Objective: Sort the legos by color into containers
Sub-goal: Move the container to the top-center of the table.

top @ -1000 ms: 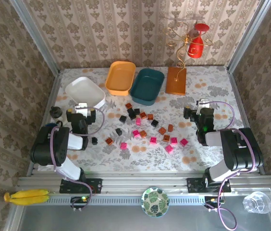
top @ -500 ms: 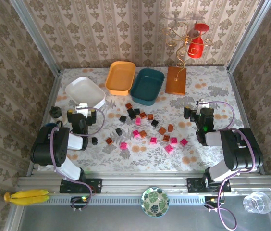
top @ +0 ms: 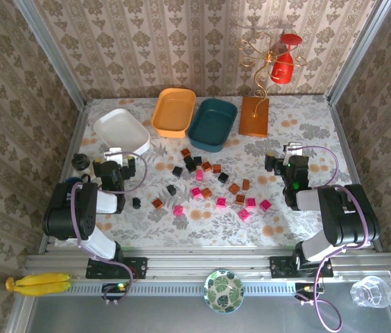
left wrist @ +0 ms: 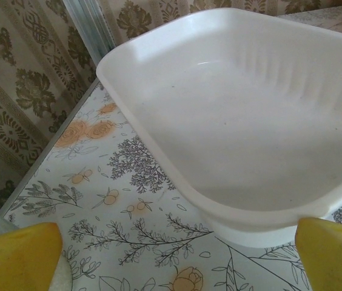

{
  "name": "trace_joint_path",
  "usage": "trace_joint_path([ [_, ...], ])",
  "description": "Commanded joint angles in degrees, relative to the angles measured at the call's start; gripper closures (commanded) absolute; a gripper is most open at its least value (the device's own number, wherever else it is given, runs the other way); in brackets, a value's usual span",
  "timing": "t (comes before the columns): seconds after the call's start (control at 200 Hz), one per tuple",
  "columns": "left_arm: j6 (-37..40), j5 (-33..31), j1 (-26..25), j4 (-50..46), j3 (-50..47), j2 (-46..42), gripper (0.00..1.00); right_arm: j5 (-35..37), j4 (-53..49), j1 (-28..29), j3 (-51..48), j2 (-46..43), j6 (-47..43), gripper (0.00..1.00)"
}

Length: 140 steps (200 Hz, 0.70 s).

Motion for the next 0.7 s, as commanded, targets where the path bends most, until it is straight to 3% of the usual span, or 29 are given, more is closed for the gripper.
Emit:
trace_joint_path([
  [0.0, -1.9, 0.6, 0.4, -0.5, 0.6, -1.7, 0.0, 1.6, 1.5, 0.2, 0.4, -0.7, 0.2, 0.0],
  [0.16, -2.9, 1.5, 1.5, 3.0, -3.1, -5.7, 0.0, 8.4, -7.6, 0.7, 0.5, -11.6, 2.3, 0.0],
  [0.29, -3.5, 1.3, 1.4, -13.3, 0.3, -17.5, 0.0, 7.2, -18.2, -0.4, 0.4, -23.7, 8.5, 0.0],
  [0.36, -8.9, 1.9, 1.6, -22.8, 3.4, -22.8, 0.0, 4.5, -23.7, -0.3, 1.2, -28.7, 11.9, 0.0],
  [0.45, -11.6, 10.4, 1.3, -29.1, 6.6, -25.6, 0.01, -1.1, -31.4, 0.5, 4.2, -31.7, 17.4, 0.01],
  [0.505, -12.8, 12.6, -0.4, -31.6, 8.3, -25.7, 0.02, -0.7, -35.8, 4.9, 6.7, -31.3, 18.6, 0.04],
  [0.61, -14.5, 10.0, -4.9, -40.2, 14.4, -23.2, 0.03, 10.3, -42.4, 17.8, 13.1, -25.8, 16.8, 0.03],
  [0.695, -15.6, 7.8, -7.9, -49.6, 22.1, -17.8, 0.04, 11.7, -42.5, 22.3, 17.0, -19.6, 19.7, 0.03],
])
